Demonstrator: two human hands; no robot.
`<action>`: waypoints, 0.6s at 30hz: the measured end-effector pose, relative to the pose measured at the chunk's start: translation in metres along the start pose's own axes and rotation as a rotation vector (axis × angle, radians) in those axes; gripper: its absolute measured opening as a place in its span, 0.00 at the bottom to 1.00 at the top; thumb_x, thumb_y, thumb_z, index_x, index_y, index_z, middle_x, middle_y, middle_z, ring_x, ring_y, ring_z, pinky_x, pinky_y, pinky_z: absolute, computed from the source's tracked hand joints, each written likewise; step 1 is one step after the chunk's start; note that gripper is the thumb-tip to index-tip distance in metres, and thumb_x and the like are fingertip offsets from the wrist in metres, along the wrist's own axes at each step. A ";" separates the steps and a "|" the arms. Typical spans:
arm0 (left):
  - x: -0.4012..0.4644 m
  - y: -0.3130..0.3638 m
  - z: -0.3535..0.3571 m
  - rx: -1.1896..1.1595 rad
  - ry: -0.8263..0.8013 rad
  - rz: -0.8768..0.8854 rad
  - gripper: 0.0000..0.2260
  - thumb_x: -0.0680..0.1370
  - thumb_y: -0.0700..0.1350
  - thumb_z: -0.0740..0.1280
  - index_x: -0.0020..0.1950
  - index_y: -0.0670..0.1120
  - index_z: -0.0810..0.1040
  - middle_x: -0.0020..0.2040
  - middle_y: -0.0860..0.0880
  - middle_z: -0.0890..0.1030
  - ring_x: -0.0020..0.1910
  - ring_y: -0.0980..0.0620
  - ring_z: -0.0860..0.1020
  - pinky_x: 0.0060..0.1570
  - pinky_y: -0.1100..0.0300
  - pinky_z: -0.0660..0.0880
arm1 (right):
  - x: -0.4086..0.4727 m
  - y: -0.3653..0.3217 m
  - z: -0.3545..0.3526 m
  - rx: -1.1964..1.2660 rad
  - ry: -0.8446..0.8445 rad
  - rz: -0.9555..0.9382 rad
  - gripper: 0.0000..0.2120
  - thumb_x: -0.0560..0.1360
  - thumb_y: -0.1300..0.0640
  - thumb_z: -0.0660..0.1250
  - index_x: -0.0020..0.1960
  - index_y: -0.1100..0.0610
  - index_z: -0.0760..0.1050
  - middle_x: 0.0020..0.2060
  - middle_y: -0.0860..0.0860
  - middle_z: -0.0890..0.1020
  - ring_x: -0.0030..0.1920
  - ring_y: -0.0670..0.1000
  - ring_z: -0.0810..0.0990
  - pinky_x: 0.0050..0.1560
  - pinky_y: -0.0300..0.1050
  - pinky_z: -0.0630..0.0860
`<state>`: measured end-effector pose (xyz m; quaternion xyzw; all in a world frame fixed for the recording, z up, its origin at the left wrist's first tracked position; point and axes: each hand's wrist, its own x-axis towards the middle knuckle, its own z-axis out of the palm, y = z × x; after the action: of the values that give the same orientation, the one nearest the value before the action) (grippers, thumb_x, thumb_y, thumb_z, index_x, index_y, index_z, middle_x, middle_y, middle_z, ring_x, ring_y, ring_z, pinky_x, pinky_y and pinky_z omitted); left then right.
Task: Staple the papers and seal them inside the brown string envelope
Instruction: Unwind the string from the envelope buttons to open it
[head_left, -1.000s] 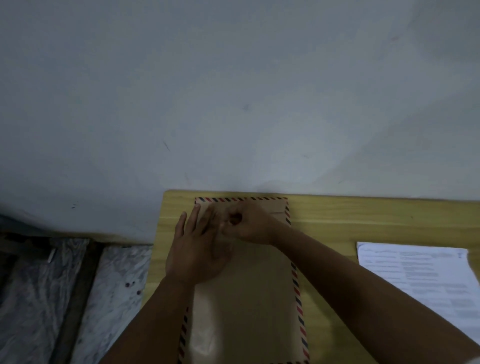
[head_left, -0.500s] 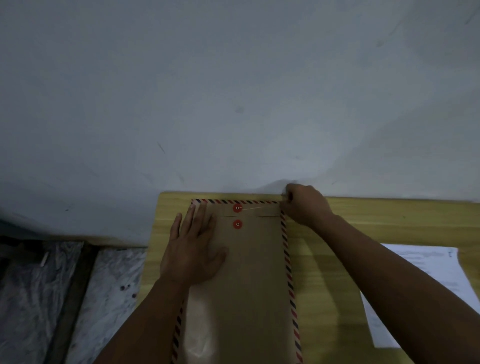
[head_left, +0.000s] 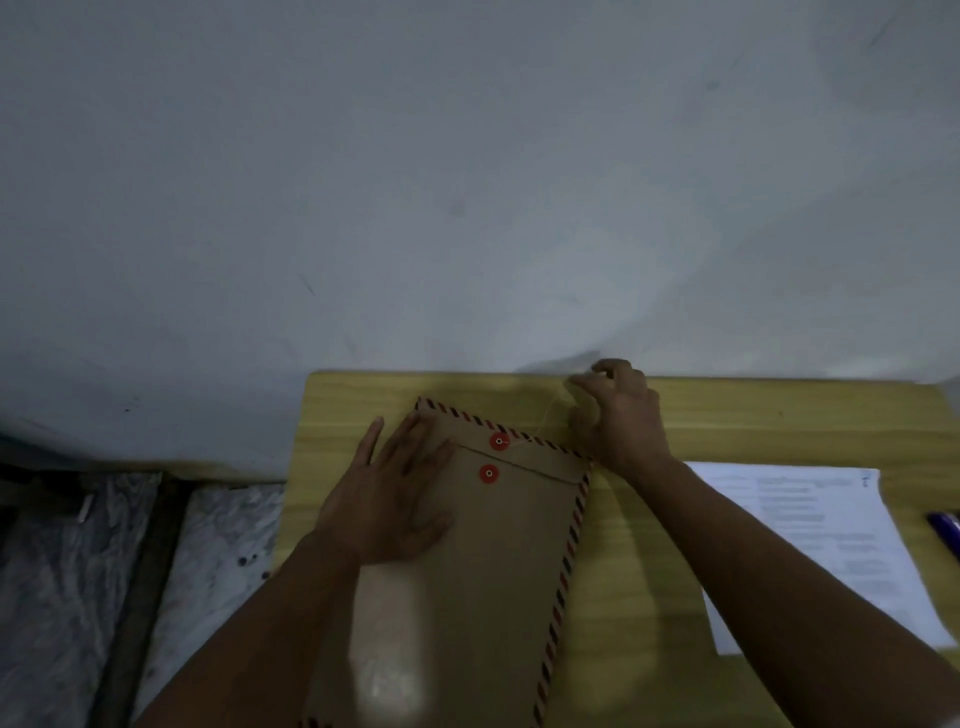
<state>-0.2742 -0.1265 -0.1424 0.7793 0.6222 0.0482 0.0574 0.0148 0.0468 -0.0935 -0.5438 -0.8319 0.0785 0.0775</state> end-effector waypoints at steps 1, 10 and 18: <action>-0.001 0.002 -0.002 0.000 -0.011 0.025 0.39 0.77 0.69 0.58 0.82 0.52 0.56 0.84 0.43 0.49 0.83 0.45 0.45 0.77 0.35 0.53 | -0.011 -0.004 -0.002 0.014 0.000 -0.041 0.25 0.69 0.45 0.73 0.65 0.48 0.78 0.63 0.55 0.75 0.62 0.58 0.74 0.57 0.57 0.73; -0.011 0.017 -0.006 -0.031 -0.112 -0.012 0.46 0.74 0.73 0.60 0.83 0.50 0.51 0.84 0.42 0.47 0.82 0.39 0.43 0.75 0.31 0.55 | -0.073 -0.045 -0.003 -0.060 -0.414 -0.049 0.34 0.71 0.44 0.66 0.75 0.47 0.62 0.64 0.53 0.72 0.63 0.58 0.71 0.60 0.55 0.71; -0.026 0.052 -0.017 -0.049 -0.206 -0.363 0.45 0.74 0.73 0.59 0.83 0.51 0.50 0.84 0.43 0.41 0.81 0.36 0.38 0.76 0.30 0.43 | -0.105 -0.044 -0.024 0.224 -0.522 0.111 0.34 0.68 0.48 0.71 0.72 0.46 0.64 0.61 0.52 0.69 0.55 0.58 0.77 0.54 0.57 0.78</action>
<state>-0.2319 -0.1627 -0.1183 0.6535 0.7419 -0.0277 0.1472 0.0220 -0.0655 -0.0655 -0.5380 -0.7788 0.3113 -0.0841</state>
